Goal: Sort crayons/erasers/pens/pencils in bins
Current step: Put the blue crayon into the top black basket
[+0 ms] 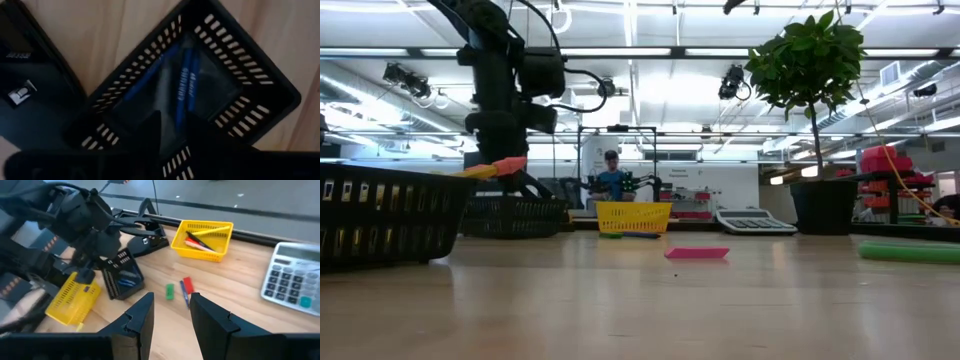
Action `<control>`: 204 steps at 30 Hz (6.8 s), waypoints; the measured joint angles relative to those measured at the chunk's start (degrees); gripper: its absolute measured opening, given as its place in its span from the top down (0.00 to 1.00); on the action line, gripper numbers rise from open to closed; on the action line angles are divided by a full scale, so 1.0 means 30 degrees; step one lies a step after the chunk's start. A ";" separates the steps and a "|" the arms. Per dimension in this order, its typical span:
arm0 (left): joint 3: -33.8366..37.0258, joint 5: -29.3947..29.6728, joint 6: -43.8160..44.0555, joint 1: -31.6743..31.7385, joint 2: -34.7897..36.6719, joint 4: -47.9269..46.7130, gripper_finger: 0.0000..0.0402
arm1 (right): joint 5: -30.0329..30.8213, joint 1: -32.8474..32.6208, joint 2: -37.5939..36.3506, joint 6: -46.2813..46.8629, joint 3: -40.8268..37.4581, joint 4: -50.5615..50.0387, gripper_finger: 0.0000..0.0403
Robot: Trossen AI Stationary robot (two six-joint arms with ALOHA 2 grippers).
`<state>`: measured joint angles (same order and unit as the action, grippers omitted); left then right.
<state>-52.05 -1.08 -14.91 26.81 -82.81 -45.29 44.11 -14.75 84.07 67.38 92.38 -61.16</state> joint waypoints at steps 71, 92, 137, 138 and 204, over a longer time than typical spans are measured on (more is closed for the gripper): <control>-0.0036 -0.3169 1.0831 0.0108 0.8349 0.2179 0.72 | -1.4715 0.9734 1.4927 -1.3358 0.3723 0.2218 0.67; -0.0040 -0.3177 1.1760 0.0115 0.8349 0.2167 0.73 | -1.3650 0.9460 1.5497 -1.5662 0.3723 0.2875 0.78; -0.0036 -0.2718 0.9352 0.0114 0.8068 0.3087 0.72 | -1.3295 0.8393 0.9671 -1.3709 0.3806 0.2894 0.94; -0.0038 -0.2740 0.9338 0.0108 0.7960 0.3151 0.72 | -1.2974 0.8235 0.9009 -1.3409 0.3818 0.2967 0.94; -1.2633 0.0059 -1.0414 -0.2690 -1.2079 0.0975 0.56 | 0.0921 0.0572 -0.3892 -1.0588 0.3789 -0.3297 0.94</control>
<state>-89.95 -0.91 -46.15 18.74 -119.04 -42.36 46.87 -13.04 72.40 35.62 103.74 -71.05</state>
